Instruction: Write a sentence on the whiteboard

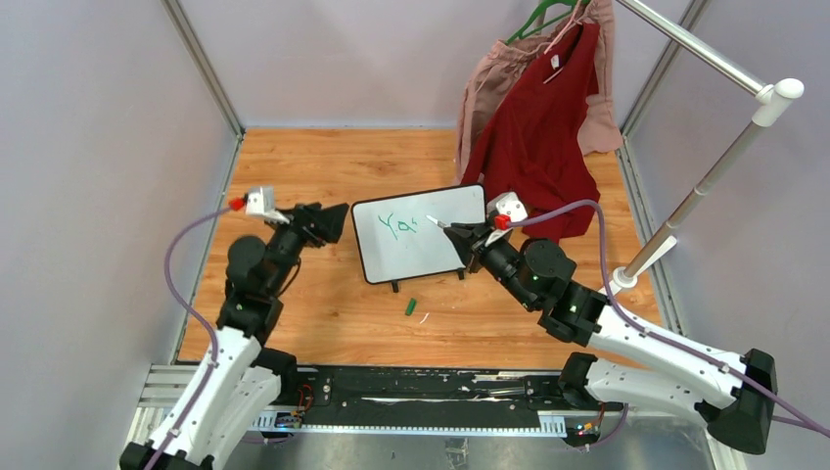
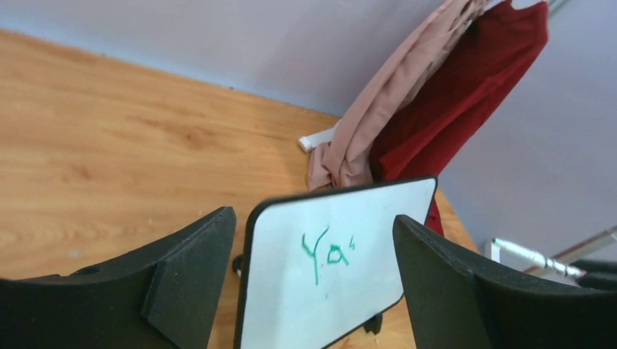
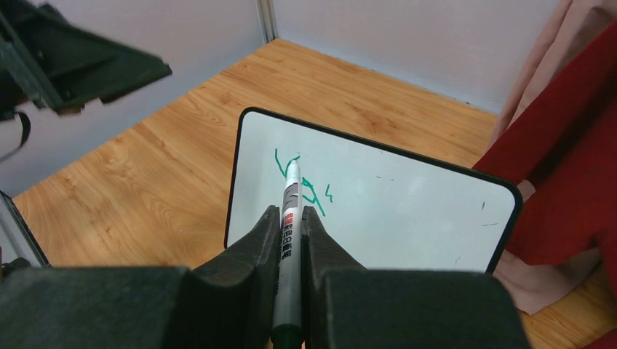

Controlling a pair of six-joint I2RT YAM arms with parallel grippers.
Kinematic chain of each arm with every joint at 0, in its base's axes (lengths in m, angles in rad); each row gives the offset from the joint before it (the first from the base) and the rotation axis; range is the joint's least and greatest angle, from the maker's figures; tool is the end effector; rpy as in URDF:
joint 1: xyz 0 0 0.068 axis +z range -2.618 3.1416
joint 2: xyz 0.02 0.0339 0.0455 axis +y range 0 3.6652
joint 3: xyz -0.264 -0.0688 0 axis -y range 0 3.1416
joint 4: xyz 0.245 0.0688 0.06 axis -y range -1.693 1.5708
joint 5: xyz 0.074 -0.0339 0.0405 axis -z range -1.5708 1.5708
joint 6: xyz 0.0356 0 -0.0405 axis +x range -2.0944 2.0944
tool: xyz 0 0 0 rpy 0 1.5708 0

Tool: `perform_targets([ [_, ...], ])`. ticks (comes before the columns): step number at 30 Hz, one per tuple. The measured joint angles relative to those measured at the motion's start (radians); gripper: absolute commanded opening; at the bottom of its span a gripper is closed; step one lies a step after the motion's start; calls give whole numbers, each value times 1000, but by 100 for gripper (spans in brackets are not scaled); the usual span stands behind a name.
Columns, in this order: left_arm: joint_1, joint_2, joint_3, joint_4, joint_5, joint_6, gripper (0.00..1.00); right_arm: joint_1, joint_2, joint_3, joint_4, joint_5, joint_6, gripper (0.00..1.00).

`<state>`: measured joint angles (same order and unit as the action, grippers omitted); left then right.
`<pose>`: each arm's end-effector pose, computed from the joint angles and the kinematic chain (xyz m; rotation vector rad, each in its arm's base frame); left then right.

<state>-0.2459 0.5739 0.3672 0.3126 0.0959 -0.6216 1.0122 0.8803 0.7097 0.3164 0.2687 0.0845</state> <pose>0.1536 -0.0421 0.2768 -0.2030 1.4996 -0.7720 0.1197 0.1736 0.3503 -0.4462 1.3995 0.7083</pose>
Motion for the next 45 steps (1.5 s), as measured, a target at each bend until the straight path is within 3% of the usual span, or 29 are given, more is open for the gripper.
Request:
perform_targets([
  [8,2,466,708,-481,197,354,83,0,-129,0,-96,-18,-14,0],
  [14,-13,724,939,-704,383,587,81,0,-182,10,-173,-56,-17,0],
  [24,-58,1026,1152,-916,524,832,75,0,-166,48,-243,-99,-19,0],
  [32,-58,1086,1209,-946,623,917,73,0,-136,53,-266,-108,-21,0],
  [45,-58,1201,1209,-976,743,964,49,0,-70,88,-244,-111,-44,0],
])
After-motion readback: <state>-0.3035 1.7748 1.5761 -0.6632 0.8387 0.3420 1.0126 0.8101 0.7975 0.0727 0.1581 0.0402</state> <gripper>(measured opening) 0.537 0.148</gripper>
